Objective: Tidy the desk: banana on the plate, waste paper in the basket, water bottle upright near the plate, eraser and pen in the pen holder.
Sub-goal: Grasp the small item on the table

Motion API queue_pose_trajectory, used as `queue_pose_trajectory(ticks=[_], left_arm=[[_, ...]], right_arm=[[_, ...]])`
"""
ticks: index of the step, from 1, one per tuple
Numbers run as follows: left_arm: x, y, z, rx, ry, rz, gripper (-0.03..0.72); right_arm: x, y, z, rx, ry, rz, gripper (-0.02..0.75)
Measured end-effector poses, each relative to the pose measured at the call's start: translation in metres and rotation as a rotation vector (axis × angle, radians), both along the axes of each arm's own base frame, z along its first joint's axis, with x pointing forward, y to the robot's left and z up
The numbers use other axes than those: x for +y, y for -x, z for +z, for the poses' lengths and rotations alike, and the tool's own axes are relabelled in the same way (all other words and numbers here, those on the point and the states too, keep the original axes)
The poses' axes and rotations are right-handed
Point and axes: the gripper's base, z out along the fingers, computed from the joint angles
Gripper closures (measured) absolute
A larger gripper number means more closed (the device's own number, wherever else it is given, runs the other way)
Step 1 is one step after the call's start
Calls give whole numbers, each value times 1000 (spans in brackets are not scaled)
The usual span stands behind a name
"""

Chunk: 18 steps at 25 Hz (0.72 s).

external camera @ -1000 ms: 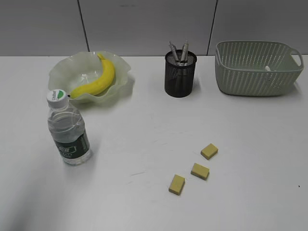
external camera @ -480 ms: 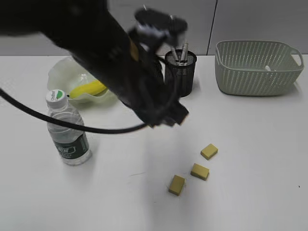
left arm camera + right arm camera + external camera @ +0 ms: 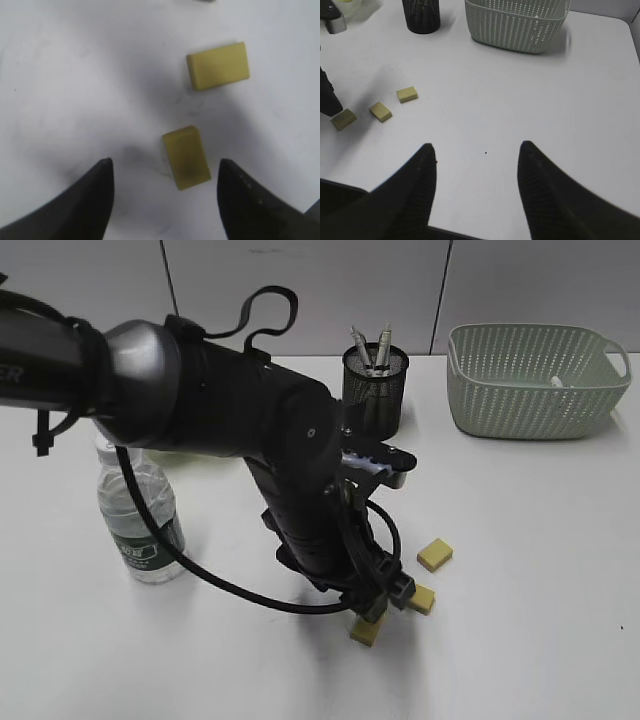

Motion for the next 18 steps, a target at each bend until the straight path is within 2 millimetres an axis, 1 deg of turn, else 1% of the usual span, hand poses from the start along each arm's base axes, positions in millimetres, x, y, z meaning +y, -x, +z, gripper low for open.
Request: queue_pose_trajectory(ticks=[5,8,10,16,18], left_arm=[[-11,7,-1,-15,40,-10,202],[-20,15,-11,-44,25,-23,203],[-22,16,-18,-76,-12,-23,211],[-21,13,-28,-112,-44,-19,262],[-21,12,-28,-115,-43,-21,315]], right_arm=[[0,0,0,0,0,0,317],[0,0,0,0,0,0,317],[0,0,0,0,0,0,317],[0,0,0,0,0,0,318],[0,0,0,0,0,0,324]])
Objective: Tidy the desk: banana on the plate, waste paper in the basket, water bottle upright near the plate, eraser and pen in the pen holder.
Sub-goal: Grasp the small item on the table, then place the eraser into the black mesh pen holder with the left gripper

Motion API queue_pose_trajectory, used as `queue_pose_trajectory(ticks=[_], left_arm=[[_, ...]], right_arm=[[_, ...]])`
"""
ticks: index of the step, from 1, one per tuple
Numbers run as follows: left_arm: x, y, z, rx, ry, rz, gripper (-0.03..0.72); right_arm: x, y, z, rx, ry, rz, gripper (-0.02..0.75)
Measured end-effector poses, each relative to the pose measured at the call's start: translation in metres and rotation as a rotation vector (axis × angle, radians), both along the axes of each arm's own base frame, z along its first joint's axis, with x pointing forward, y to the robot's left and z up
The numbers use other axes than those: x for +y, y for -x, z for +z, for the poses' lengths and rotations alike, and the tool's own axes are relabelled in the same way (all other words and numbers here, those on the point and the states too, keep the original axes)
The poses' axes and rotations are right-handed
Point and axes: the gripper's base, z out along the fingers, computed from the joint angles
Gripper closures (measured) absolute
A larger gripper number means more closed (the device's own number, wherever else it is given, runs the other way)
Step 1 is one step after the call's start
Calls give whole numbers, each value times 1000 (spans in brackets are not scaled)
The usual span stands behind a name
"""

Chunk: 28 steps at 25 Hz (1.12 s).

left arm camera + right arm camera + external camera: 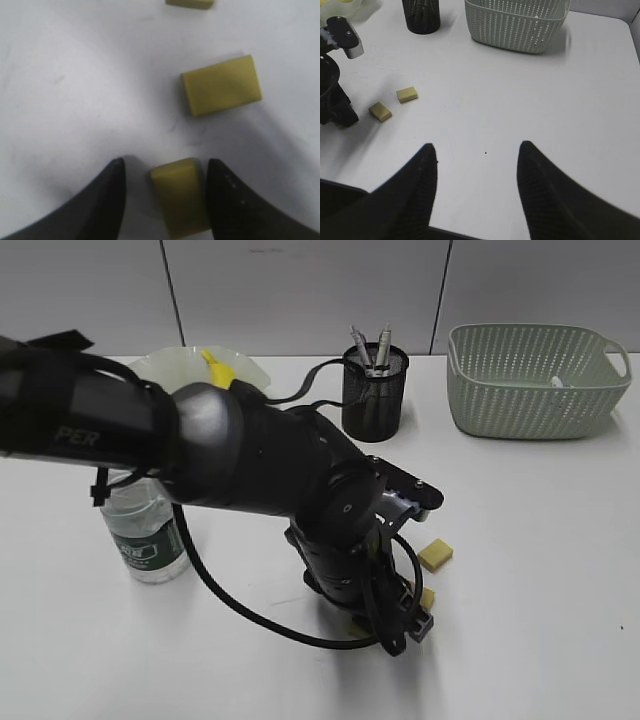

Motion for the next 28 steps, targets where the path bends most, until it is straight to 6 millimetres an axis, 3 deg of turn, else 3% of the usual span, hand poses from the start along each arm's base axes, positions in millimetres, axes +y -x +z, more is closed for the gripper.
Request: queue_pose_trajectory(ticks=[4,8,10,13,18,21,24,28], left_arm=[[0,-1,0,-16,-3,-12,499],[0,-3,3,-38,-4,-28,504],[1,-8,14,-70,31,-24,504],[5,-29,52,-204,166,-15,504],[9,-90,135,-547,474,13,504],[12,-124,164,-697,600,38,504],[10,-156,164,-760,638,67,504],[7,-188,130,-739,586,102,504]], right_arm=[[0,0,0,0,0,0,358],[0,0,0,0,0,0,384],[0,0,0,-1,0,0,388],[0,0,0,-1,0,0,388],[0,0,0,-1,0,0,388],[0,0,0,-1,0,0,388],[0,0,0,-1,0,0,388],[0,0,0,-1,0,0,388]])
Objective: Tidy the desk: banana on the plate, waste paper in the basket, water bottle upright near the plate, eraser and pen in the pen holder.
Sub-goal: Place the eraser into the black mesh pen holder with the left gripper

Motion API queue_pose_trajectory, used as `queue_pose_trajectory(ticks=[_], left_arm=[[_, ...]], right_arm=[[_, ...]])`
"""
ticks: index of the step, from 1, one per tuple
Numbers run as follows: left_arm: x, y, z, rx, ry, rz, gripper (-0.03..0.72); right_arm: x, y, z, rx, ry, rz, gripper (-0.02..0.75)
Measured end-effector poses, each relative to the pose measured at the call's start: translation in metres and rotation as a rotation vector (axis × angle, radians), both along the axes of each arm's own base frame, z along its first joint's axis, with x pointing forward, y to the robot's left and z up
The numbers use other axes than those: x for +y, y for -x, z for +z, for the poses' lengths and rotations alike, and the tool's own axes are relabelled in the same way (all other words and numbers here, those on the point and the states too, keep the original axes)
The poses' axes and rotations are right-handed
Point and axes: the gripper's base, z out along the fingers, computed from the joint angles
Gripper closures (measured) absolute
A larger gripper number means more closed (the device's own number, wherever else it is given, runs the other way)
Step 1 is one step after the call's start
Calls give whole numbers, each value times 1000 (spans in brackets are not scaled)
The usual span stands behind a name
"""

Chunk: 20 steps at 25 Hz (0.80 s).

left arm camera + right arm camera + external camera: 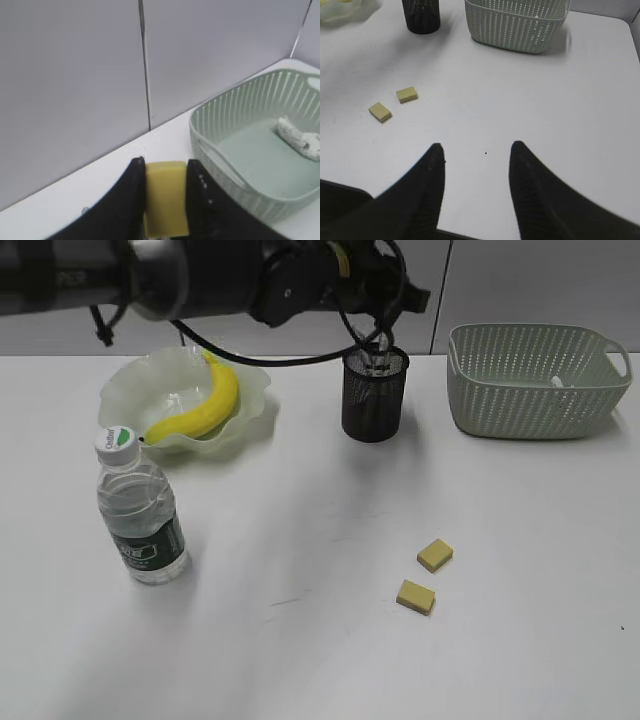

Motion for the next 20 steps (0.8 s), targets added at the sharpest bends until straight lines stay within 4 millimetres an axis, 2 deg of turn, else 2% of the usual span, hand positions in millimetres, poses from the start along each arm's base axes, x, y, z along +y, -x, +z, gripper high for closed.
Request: queue_pose_trajectory(ticks=[3,5,10,12,15,18,20], left_arm=[[-2,-11,-23,30,-27,13,504],[-3,-13,-32,39,-45,13,479],[-3,-14,-34,35,-46,11,256],[-2,-14,-31,40,-51,15,221],[4,-10,-24,87,-104,42,205],[14,-2,-2,125,-143,74,242],[23,8,23,101,-124,74,283]], right_arm=[[0,0,0,0,0,0,388],[0,0,0,0,0,0,388],[0,0,0,0,0,0,388],[0,0,0,0,0,0,388],[0,0,0,0,0,0,388],[0,0,0,-1,0,0,388],[0,0,0,-1,0,0,388]])
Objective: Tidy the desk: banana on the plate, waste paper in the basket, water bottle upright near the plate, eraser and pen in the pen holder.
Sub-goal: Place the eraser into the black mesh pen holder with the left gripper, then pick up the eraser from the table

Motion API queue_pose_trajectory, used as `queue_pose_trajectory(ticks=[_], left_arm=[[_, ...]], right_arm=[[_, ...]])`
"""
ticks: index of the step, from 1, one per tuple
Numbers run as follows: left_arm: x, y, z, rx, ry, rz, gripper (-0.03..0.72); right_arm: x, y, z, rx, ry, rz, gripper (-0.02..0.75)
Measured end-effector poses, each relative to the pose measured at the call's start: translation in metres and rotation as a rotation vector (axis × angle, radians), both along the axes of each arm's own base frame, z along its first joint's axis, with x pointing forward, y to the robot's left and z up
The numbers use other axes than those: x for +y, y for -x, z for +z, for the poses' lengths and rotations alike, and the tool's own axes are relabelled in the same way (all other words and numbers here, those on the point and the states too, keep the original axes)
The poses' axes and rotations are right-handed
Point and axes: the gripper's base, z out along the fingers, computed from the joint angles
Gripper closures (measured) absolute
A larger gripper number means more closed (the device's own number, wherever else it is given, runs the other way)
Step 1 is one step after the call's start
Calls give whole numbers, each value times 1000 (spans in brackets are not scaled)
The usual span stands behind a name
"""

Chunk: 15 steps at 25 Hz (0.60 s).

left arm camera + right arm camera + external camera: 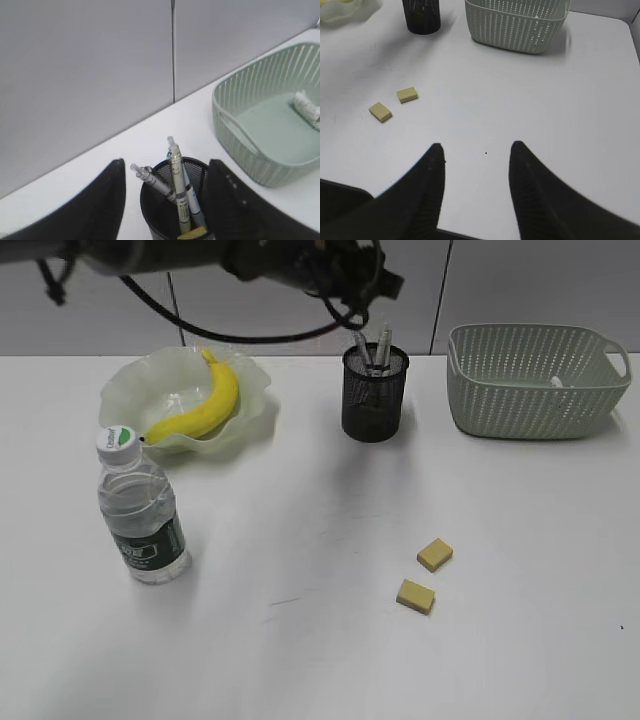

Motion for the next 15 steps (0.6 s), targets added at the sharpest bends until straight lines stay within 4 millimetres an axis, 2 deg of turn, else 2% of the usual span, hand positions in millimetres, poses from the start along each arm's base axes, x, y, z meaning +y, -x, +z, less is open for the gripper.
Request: queue_pose_trajectory(ticks=[3,6,12,15], left_arm=[[20,27,35,-44,35,-13,314],[53,69,55,-64,9,-28,322],[144,185,65,-29,-7,-13,321],[190,239,63,7,-21,30,273]], right_arm=[[0,0,0,0,0,0,388],[0,0,0,0,0,0,390],[0,0,0,0,0,0,390],[0,0,0,0,0,0,390]])
